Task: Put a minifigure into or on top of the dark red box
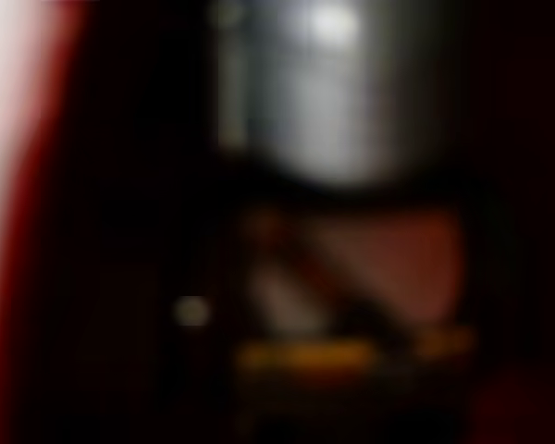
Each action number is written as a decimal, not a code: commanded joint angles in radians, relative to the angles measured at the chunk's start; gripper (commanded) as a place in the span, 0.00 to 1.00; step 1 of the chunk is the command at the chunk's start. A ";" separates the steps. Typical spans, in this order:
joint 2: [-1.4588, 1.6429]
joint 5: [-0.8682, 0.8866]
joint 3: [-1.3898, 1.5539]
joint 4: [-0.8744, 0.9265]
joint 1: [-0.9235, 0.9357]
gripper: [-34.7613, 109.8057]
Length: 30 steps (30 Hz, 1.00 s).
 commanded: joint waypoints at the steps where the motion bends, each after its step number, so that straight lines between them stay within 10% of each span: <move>1: 0.020 -0.006 -0.028 0.008 0.023 0.34; 14: 0.670 -0.204 0.183 0.196 -0.146 0.37; 30: 1.474 -0.367 0.819 0.028 -1.273 0.24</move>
